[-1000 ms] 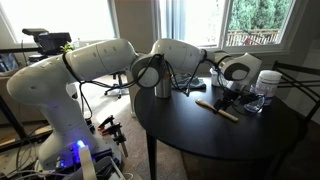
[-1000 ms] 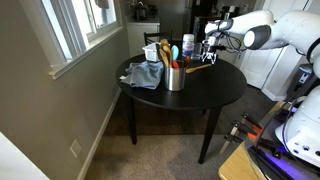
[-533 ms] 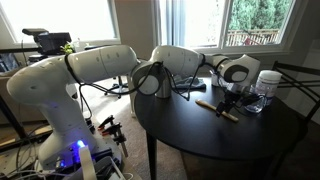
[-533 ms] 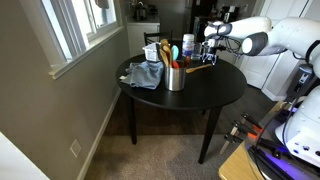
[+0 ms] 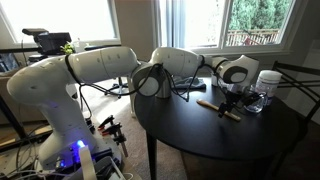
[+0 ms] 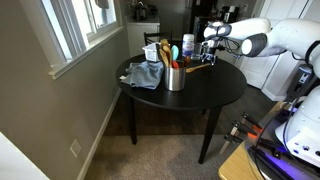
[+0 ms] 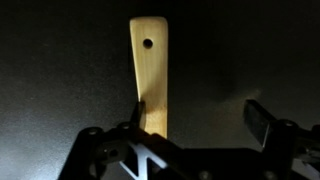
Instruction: Put the spatula inside the silver object
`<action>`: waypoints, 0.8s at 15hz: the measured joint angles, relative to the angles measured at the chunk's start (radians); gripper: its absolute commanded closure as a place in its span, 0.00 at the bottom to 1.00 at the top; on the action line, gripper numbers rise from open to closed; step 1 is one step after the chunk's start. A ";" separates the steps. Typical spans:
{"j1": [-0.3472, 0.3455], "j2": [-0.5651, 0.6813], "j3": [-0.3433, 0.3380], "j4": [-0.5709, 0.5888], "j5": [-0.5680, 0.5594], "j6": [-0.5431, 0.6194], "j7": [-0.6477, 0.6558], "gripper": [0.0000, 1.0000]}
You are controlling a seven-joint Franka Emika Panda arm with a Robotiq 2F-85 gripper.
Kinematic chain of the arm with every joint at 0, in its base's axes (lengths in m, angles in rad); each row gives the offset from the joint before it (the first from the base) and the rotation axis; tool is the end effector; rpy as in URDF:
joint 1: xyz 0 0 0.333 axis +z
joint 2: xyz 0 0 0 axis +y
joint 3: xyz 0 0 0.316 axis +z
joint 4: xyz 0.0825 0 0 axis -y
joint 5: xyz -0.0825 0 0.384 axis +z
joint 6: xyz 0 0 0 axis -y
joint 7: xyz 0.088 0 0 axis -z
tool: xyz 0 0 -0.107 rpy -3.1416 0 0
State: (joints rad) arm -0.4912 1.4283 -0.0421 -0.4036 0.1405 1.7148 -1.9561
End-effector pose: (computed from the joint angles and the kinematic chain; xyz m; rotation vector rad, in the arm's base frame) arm 0.6989 -0.3725 0.1608 -2.2662 -1.9641 -0.0770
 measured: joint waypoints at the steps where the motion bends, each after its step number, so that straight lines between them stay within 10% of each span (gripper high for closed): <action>1: 0.001 0.000 0.003 0.000 0.000 0.017 -0.003 0.00; 12: 0.022 0.001 0.037 -0.003 0.001 0.062 -0.025 0.00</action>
State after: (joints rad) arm -0.4692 1.4293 -0.0053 -0.4068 0.1419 1.7768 -1.9809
